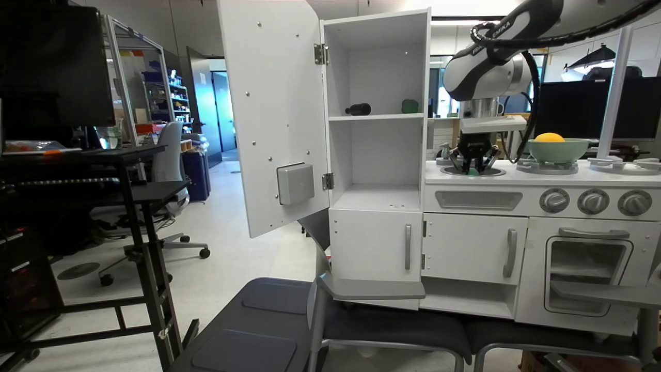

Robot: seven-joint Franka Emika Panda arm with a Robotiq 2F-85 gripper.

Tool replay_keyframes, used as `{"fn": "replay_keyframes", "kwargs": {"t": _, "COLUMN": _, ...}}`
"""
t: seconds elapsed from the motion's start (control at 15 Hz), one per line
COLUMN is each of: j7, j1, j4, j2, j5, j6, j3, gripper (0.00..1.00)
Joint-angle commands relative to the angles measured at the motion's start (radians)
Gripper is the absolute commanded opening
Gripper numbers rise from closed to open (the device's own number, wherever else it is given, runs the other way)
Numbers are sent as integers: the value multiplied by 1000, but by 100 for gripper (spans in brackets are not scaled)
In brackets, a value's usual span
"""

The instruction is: Open the top door of the cabinet then put the green and yellow plushies in the bottom compartment of the top cabinet respectively

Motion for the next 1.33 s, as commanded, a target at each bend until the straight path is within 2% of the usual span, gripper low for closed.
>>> {"fn": "replay_keyframes", "kwargs": {"t": 0.0, "j7": -21, "j1": 19, "j4": -65, "j2": -64, "j5": -5, "j6": -39, "j3": 3, "gripper": 6}}
{"fn": "replay_keyframes", "kwargs": {"t": 0.27, "j7": -15, "j1": 44, "j4": -165, "j2": -144, "j5": -6, "j6": -11, "j3": -2, "gripper": 6}}
{"fn": "replay_keyframes", "kwargs": {"t": 0.73, "j7": -4, "j1": 99, "j4": -482, "j2": -398, "j5": -23, "j6": 27, "j3": -14, "gripper": 6}}
{"fn": "replay_keyframes", "kwargs": {"t": 0.87, "j7": -32, "j1": 102, "j4": -570, "j2": -456, "j5": -49, "j6": 25, "j3": 7, "gripper": 6}}
{"fn": "replay_keyframes", "kwargs": {"t": 1.27, "j7": -36, "j1": 195, "j4": -866, "j2": -642, "j5": -148, "j6": 59, "j3": 33, "gripper": 6}}
